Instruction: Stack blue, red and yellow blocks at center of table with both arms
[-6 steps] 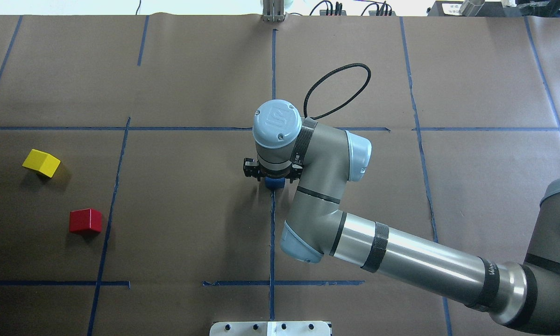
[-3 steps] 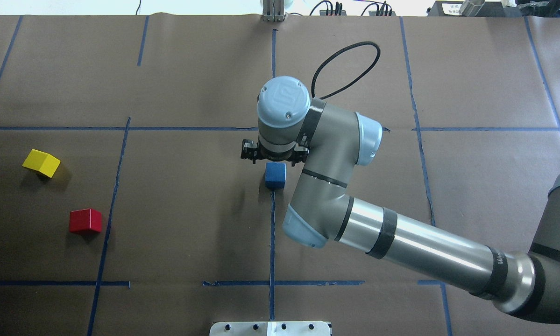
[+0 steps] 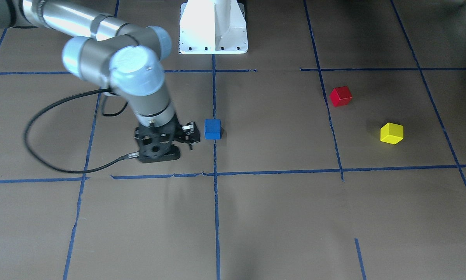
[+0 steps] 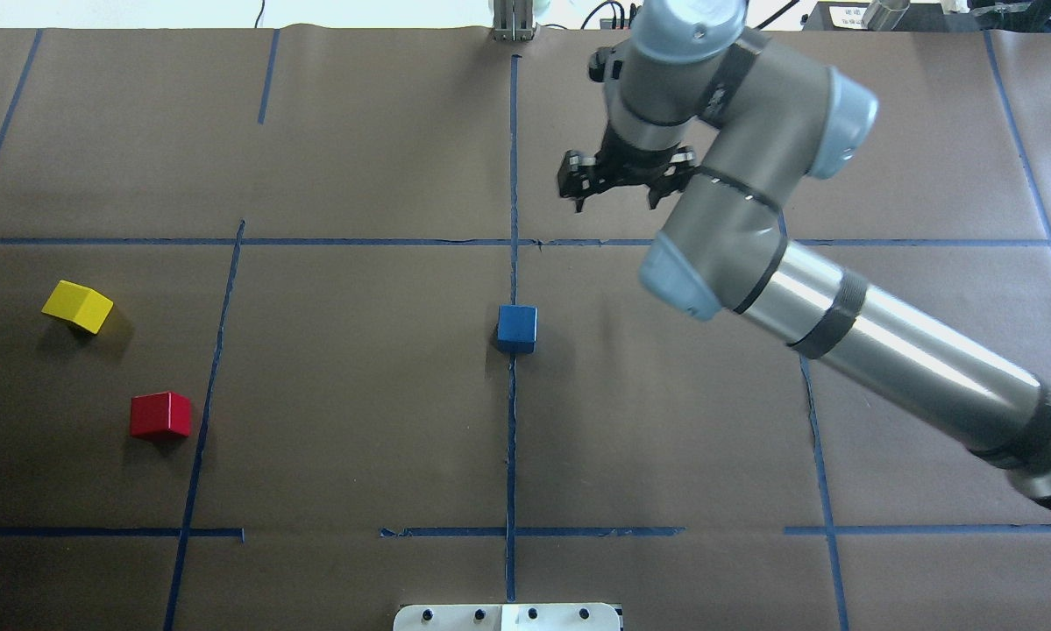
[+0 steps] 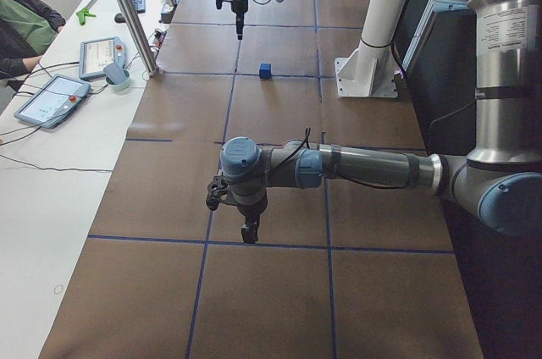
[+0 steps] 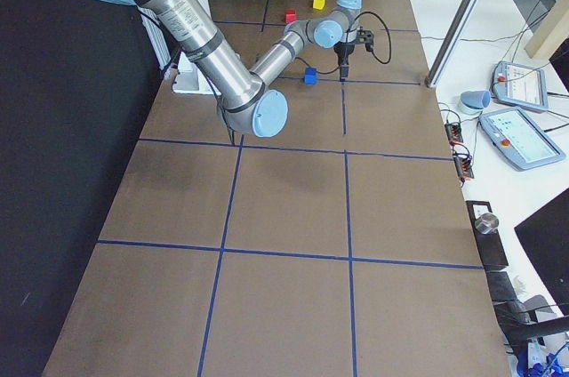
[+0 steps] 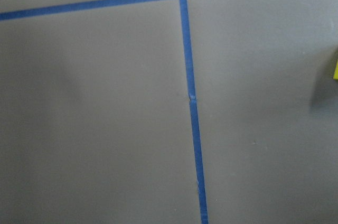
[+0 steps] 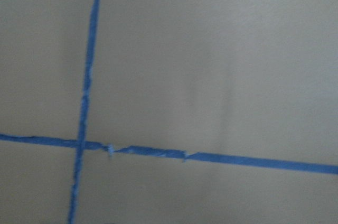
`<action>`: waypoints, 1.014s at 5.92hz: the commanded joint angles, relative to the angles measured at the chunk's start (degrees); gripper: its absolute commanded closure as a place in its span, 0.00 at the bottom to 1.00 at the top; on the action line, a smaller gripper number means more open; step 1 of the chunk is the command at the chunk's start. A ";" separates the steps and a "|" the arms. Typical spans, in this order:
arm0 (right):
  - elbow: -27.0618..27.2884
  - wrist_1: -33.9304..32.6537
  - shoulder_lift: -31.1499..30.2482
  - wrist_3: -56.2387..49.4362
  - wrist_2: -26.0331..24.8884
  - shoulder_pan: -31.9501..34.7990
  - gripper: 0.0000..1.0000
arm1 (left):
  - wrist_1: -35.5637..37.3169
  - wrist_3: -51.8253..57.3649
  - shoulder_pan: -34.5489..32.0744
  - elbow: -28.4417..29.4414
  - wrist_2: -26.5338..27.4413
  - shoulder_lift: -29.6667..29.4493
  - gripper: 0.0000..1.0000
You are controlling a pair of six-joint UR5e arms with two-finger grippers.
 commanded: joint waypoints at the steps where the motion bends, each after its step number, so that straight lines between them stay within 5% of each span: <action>1: 2.40 -0.40 -10.44 -21.68 8.29 13.24 0.00 | -0.05 0.25 0.04 0.82 -0.36 -3.64 0.00; 3: 10.71 -0.49 -26.13 -43.04 9.55 22.50 0.00 | -2.32 0.34 0.04 0.56 -0.37 -3.66 0.00; 5: 22.13 0.56 -47.73 -54.18 10.79 31.02 0.00 | -7.16 -0.01 1.26 0.57 -0.28 -2.60 0.00; 6: 23.32 0.65 -54.72 -54.92 10.88 35.33 0.01 | -7.35 -0.10 2.75 0.04 -0.36 -2.51 0.00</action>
